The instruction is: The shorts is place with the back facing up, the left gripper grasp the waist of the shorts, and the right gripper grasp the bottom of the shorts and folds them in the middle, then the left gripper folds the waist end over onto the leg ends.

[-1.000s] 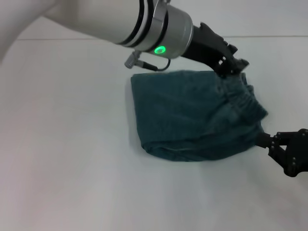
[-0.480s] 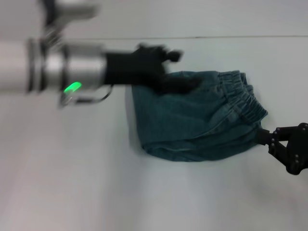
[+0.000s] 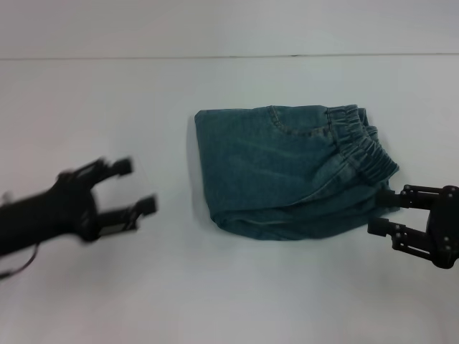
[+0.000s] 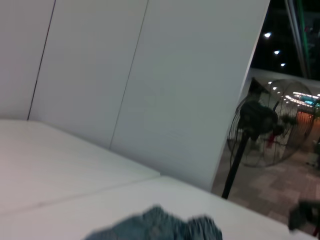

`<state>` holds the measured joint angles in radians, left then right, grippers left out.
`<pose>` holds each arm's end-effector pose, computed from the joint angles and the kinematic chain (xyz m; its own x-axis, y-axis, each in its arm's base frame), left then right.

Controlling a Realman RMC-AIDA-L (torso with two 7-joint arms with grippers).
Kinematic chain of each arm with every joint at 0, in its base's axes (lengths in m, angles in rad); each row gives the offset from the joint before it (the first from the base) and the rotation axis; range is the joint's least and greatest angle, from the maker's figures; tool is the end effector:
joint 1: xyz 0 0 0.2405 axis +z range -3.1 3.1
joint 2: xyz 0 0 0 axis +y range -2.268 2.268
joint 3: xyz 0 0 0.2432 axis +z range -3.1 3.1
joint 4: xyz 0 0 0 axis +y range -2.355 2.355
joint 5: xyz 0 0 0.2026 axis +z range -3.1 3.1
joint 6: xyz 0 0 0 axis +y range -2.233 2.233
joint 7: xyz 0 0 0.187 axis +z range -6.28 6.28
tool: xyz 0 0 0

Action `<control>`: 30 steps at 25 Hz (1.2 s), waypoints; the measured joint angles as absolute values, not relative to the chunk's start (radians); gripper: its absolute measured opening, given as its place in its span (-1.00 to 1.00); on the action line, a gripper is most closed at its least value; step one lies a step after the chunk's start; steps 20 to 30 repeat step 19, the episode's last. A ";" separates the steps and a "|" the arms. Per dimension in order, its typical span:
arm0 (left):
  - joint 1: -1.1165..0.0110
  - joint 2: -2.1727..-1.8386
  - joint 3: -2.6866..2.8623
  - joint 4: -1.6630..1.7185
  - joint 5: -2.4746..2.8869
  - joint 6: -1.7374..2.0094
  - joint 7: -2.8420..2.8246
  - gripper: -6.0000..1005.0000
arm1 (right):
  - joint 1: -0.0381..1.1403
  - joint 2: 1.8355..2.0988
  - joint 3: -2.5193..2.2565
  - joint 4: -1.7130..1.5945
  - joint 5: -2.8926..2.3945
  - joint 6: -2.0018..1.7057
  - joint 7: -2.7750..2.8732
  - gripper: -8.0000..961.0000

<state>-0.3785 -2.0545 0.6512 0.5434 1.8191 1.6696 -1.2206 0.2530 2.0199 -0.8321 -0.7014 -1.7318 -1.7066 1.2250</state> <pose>-0.2556 0.2926 -0.0142 0.6683 0.3016 0.6800 0.5192 -0.8438 -0.1360 0.2683 0.2666 0.0016 0.7523 -0.2595 -0.6056 -0.4404 -0.8817 -0.1693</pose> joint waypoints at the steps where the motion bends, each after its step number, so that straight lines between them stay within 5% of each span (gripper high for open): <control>1: -0.363 -2.054 0.630 0.549 1.843 1.684 -1.210 0.87 | 0.256 2.018 -0.827 -0.702 -1.739 -1.711 1.226 -0.19; 17: -0.269 -2.054 0.506 0.618 2.042 1.810 -1.183 0.87 | 0.318 2.021 -0.784 -0.713 -1.924 -1.707 1.175 0.97; 30: -0.276 -2.052 0.503 0.618 2.057 1.816 -1.190 0.87 | 0.319 2.021 -0.785 -0.713 -1.934 -1.709 1.178 0.97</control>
